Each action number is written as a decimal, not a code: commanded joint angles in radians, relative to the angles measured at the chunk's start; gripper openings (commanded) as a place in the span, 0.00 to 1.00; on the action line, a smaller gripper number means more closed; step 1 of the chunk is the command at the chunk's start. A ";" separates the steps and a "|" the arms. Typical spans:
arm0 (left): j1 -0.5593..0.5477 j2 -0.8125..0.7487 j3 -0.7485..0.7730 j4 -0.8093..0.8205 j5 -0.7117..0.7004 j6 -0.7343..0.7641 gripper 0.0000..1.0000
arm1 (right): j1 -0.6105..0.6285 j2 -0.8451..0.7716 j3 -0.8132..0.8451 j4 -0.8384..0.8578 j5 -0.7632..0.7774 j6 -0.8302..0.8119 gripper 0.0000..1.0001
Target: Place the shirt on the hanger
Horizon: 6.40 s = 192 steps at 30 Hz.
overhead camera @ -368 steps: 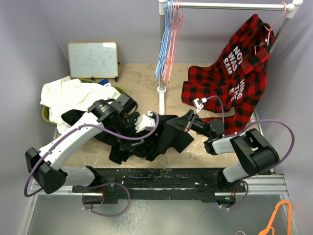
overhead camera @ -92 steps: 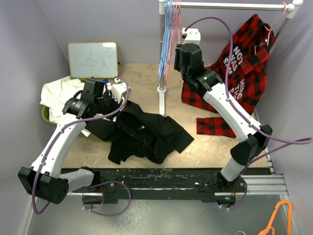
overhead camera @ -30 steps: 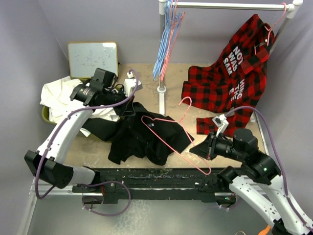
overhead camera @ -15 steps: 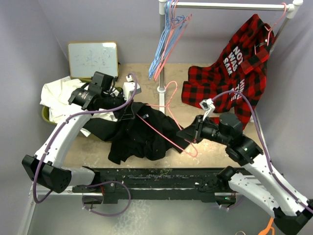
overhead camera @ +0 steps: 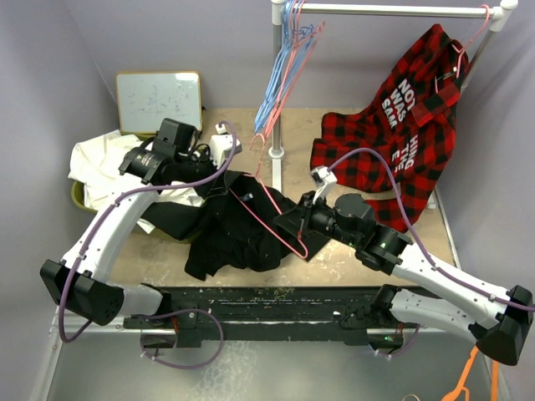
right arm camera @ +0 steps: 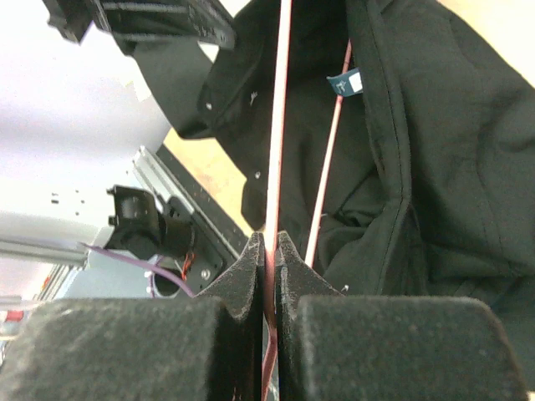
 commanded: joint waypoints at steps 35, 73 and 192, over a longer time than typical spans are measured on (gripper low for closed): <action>0.274 0.114 -0.037 0.061 0.502 0.899 0.92 | 0.027 0.218 -0.301 0.689 0.109 -0.030 0.00; 0.120 0.634 0.340 -0.343 0.347 1.296 0.33 | 0.027 0.210 -0.308 0.735 0.083 -0.047 0.00; 0.125 -0.101 0.356 -0.210 0.090 0.686 0.00 | 0.002 -0.195 -0.180 0.071 0.541 0.084 0.00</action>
